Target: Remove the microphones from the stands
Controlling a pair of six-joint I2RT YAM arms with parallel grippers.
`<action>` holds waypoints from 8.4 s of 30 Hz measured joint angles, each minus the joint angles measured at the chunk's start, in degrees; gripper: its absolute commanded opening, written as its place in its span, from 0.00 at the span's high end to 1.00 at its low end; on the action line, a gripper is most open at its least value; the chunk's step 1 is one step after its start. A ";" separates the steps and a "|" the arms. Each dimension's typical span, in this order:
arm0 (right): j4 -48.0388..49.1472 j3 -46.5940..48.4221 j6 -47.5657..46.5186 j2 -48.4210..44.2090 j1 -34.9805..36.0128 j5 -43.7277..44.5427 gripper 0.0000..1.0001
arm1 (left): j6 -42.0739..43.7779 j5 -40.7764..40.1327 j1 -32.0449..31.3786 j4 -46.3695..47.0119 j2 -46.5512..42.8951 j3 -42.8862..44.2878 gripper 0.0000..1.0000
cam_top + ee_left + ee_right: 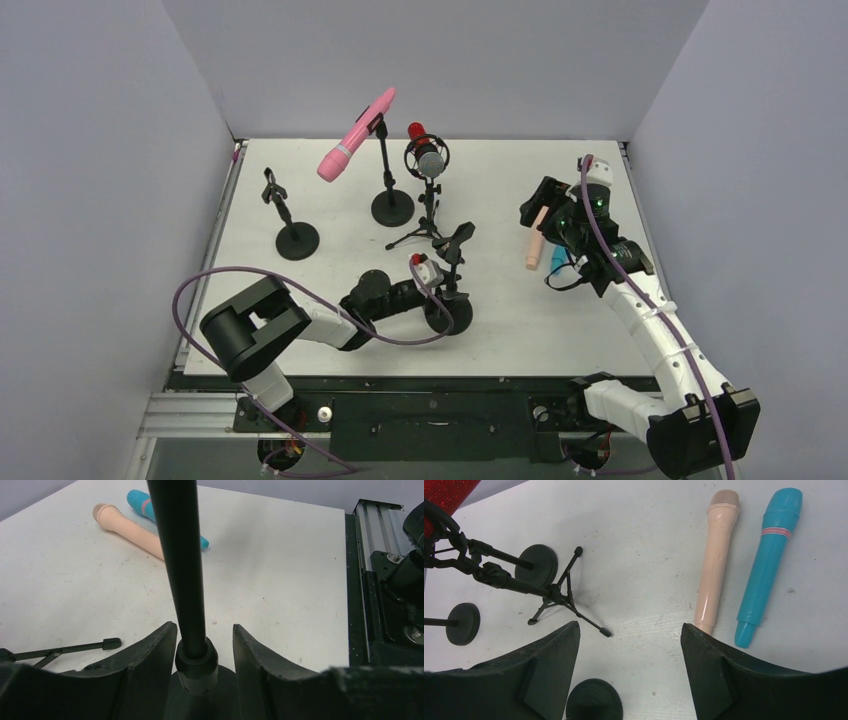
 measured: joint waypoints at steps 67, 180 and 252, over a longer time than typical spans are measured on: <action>34.47 -11.08 -3.76 -8.57 28.55 -41.53 1.00 | -29.44 14.53 7.45 -55.15 -33.66 30.29 1.00; 25.18 1.97 -2.89 -5.05 22.45 -41.64 1.00 | -36.02 11.82 12.11 -49.40 -29.03 34.69 0.30; 24.22 5.64 -2.38 -2.54 21.42 -46.18 1.00 | -41.35 26.21 15.39 -38.91 -23.45 38.86 0.38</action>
